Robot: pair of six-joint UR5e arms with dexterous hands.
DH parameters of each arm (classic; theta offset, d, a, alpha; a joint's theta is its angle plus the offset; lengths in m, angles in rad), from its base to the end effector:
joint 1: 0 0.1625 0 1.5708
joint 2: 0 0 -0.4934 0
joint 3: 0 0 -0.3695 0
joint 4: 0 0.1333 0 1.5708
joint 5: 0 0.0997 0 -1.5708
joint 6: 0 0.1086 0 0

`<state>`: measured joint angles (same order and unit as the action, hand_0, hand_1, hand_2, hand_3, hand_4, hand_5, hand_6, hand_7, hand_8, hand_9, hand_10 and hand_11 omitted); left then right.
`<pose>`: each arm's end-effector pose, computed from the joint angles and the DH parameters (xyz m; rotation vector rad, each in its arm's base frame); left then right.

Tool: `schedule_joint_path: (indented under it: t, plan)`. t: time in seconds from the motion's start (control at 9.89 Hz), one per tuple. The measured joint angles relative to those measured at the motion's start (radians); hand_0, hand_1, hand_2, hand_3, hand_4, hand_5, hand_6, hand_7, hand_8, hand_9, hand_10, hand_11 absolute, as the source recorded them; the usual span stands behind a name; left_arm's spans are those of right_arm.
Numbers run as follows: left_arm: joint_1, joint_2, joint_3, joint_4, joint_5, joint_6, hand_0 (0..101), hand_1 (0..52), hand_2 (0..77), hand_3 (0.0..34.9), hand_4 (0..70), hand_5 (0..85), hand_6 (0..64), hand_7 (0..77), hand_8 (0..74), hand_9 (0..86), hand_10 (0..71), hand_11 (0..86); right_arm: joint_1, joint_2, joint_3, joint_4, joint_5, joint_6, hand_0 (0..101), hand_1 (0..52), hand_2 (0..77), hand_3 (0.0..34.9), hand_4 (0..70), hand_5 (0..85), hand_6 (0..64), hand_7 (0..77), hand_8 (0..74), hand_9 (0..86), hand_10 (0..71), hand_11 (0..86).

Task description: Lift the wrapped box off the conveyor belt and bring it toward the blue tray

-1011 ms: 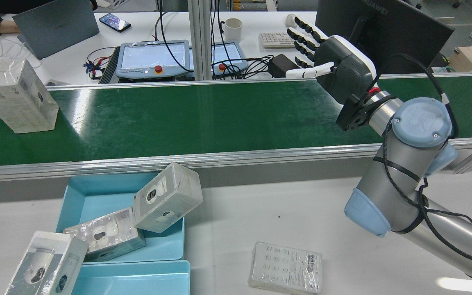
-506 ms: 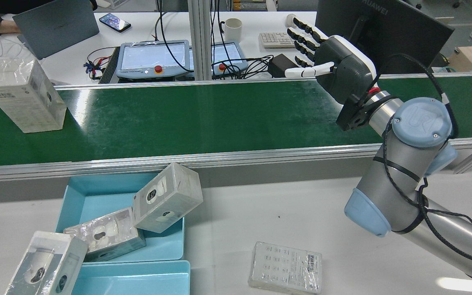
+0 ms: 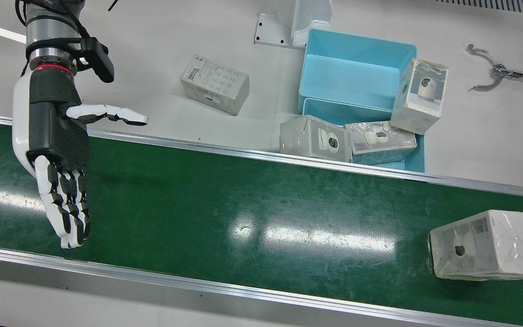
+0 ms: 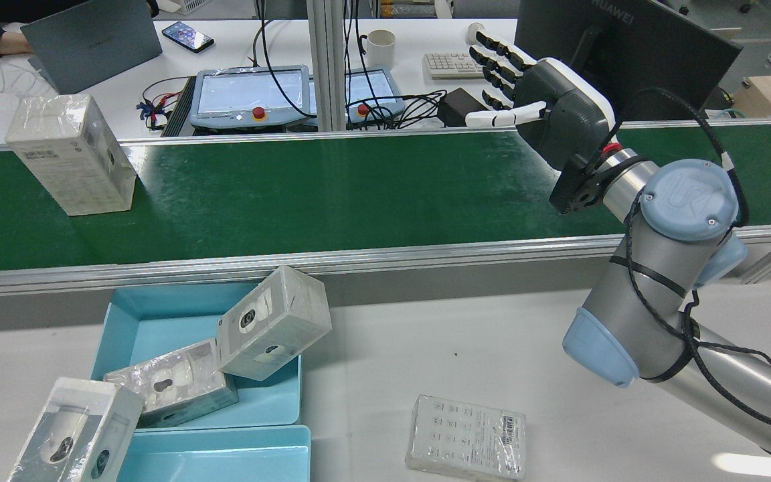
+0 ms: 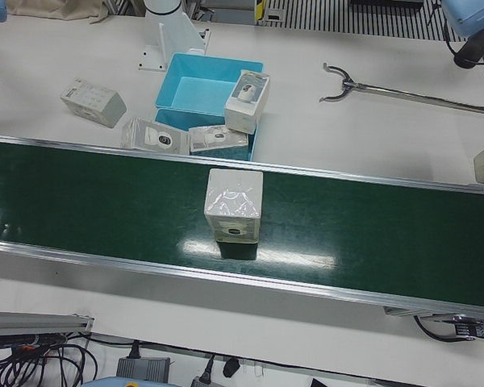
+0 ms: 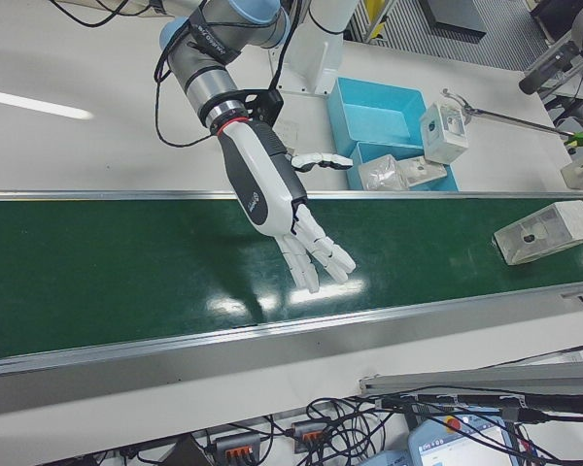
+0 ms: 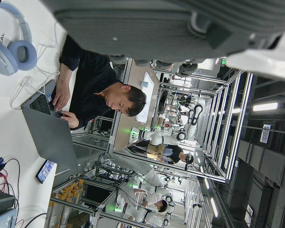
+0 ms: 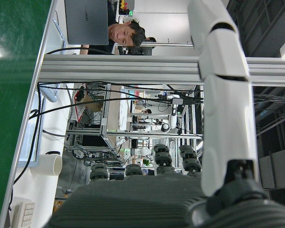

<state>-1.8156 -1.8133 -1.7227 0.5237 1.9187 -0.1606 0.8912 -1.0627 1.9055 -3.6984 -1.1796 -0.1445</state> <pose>-0.2262 -0.5083 0.6115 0.3148 -2.0102 2.2954 -0.2477 -0.5845 0.3851 -0.2830 -2.3399 1.7836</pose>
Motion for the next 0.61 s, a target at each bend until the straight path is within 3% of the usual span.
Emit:
schedule_joint_path:
  t: [0.1, 0.2, 0.61]
  plan:
    - [0.0, 0.0, 0.0, 0.0, 0.0, 0.0, 0, 0.0, 0.5, 0.0, 0.0, 1.1, 0.0, 0.0, 0.0, 0.0, 0.5, 0.0, 0.0, 0.0, 0.0, 0.0, 0.0, 0.0, 50, 19.6, 15.3, 14.3, 1.1, 9.3, 0.0, 2.2, 0.0, 1.6, 1.1, 3.3]
    - [0.0, 0.0, 0.0, 0.0, 0.0, 0.0, 0, 0.0, 1.1, 0.0, 0.0, 1.1, 0.0, 0.5, 0.0, 0.0, 0.0, 0.0, 0.0, 0.0, 0.0, 0.0, 0.0, 0.0, 50, 19.6, 16.4, 10.9, 1.1, 10.4, 0.0, 2.2, 0.0, 1.1, 1.1, 4.4]
    - [0.0, 0.0, 0.0, 0.0, 0.0, 0.0, 0, 0.0, 1.1, 0.0, 0.0, 1.1, 0.0, 0.5, 0.0, 0.0, 0.0, 0.0, 0.0, 0.0, 0.0, 0.0, 0.0, 0.0, 50, 19.6, 16.4, 10.8, 1.1, 10.4, 0.0, 2.2, 0.0, 1.6, 1.6, 4.4]
